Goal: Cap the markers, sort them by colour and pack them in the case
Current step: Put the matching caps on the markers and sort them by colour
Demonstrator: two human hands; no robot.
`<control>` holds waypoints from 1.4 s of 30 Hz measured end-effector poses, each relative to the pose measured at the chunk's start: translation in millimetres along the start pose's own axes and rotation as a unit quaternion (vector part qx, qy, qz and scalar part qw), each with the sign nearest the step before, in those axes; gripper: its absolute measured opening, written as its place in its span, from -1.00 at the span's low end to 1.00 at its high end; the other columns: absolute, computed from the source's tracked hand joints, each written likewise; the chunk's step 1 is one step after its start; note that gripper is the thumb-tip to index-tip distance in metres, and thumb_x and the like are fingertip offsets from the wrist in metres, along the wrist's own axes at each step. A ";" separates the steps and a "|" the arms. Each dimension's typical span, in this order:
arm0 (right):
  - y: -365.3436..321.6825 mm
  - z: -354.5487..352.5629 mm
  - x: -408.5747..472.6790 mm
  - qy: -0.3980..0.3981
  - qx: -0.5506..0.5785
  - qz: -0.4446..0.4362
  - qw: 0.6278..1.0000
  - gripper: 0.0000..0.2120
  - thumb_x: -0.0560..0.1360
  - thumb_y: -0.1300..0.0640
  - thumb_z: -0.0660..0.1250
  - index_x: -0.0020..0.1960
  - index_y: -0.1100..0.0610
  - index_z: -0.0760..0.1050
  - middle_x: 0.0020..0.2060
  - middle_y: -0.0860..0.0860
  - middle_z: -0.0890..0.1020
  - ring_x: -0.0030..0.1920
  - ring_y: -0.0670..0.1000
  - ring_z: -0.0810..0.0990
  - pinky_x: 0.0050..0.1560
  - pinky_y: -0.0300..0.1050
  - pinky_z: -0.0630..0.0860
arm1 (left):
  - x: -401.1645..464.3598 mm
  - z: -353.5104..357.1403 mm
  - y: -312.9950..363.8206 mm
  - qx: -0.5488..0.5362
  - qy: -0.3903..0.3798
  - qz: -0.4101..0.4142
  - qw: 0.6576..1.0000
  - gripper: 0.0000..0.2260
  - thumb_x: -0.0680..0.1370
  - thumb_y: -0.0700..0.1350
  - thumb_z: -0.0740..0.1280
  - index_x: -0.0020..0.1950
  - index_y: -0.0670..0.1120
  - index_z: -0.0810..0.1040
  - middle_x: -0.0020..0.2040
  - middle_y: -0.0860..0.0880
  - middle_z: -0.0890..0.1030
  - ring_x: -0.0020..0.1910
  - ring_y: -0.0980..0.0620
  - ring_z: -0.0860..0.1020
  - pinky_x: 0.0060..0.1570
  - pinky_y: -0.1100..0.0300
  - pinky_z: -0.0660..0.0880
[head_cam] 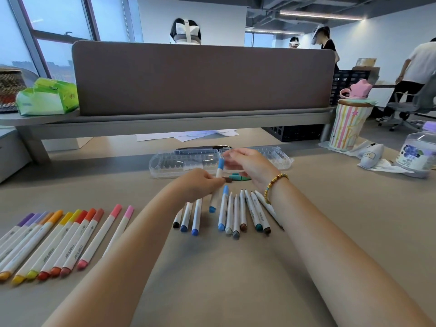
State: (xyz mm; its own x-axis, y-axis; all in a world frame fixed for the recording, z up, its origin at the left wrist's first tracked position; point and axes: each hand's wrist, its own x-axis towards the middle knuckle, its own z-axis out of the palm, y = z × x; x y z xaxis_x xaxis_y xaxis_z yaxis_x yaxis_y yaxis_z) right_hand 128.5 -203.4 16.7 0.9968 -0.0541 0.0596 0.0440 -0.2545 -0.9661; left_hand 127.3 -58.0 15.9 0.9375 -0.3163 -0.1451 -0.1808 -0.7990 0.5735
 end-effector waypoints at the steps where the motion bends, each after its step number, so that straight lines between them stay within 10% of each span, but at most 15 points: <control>1: -0.3 -5.6 0.6 0.018 -0.014 0.004 1.000 -0.74 0.64 0.12 0.08 0.19 0.17 0.47 0.01 0.05 0.63 -0.09 -0.11 0.56 -0.26 -0.36 0.39 | 0.6 -0.8 -4.0 0.032 0.013 -0.006 0.999 -0.63 0.59 0.10 0.16 -0.30 -0.11 0.44 -0.39 0.00 0.38 -0.42 0.09 0.31 -0.37 0.28 0.29; 8: 11.6 -25.9 3.3 0.005 -0.205 0.057 0.977 -0.73 0.62 0.16 0.11 0.25 0.19 0.46 0.09 0.08 0.61 0.00 -0.04 0.54 -0.04 -0.27 0.43 | 9.2 22.9 -14.9 0.246 0.011 -0.017 0.969 -0.66 0.57 0.05 0.15 -0.35 -0.07 0.33 -0.40 0.02 0.36 -0.40 0.10 0.33 -0.27 0.23 0.37; 14: 15.1 -28.9 4.2 -0.020 -0.279 0.064 0.958 -0.72 0.62 0.12 0.13 0.27 0.16 0.45 0.10 0.07 0.59 0.15 0.03 0.53 -0.02 -0.22 0.40 | 6.8 25.7 -15.9 0.317 0.038 0.007 0.948 -0.63 0.59 0.15 0.11 -0.02 -0.14 0.48 -0.35 0.02 0.39 -0.24 0.04 0.45 -0.17 0.19 0.46; 26: 4.1 -42.4 -6.5 -0.156 -0.490 0.072 0.855 -0.73 0.54 -0.01 0.26 0.18 0.09 0.53 0.00 -0.05 0.51 0.00 -0.06 0.44 -0.16 -0.29 0.38 | 7.1 34.9 -4.1 0.226 0.038 0.107 0.968 -0.78 0.57 0.06 0.22 0.07 -0.04 0.53 0.02 0.00 0.54 -0.08 0.07 0.45 -0.06 0.22 0.43; 31: 4.1 -31.5 -6.0 -0.163 -0.538 0.085 0.823 -0.67 0.54 -0.05 0.26 0.16 0.15 0.56 0.13 0.01 0.57 0.08 -0.03 0.50 0.10 -0.14 0.41 | 12.3 38.5 -5.9 0.207 0.015 0.093 0.974 -0.72 0.57 0.07 0.23 0.07 -0.10 0.56 -0.05 -0.03 0.58 -0.12 0.06 0.48 -0.05 0.21 0.46; 38: 14.0 -4.2 -3.2 -0.144 -0.571 0.098 0.802 -0.69 0.53 -0.02 0.28 -0.25 0.17 0.36 -0.32 0.00 0.42 -0.31 -0.06 0.39 -0.23 -0.20 0.39 | 13.5 38.4 -8.0 0.198 0.014 0.081 0.977 -0.70 0.57 0.06 0.23 -0.07 -0.17 0.56 -0.35 0.03 0.42 -0.30 0.08 0.39 -0.19 0.24 0.36; 42: 12.5 -10.0 -5.9 -0.146 -0.577 0.106 0.796 -0.78 0.55 0.01 0.25 -0.11 0.16 0.38 -0.24 0.02 0.45 -0.19 -0.01 0.44 -0.17 -0.17 0.38 | 13.4 37.8 -7.0 0.177 -0.003 0.078 0.981 -0.68 0.57 0.06 0.24 -0.01 -0.19 0.59 -0.31 0.00 0.47 -0.28 0.08 0.41 -0.16 0.23 0.38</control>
State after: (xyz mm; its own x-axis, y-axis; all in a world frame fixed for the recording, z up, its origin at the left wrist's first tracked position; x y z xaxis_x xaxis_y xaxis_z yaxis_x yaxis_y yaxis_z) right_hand 122.4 -215.9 6.8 0.9540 -0.0293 -0.2983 -0.0500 -0.9968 -0.0621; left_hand 129.9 -76.0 -20.6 0.8884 -0.4517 -0.0823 -0.4159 -0.8676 0.2726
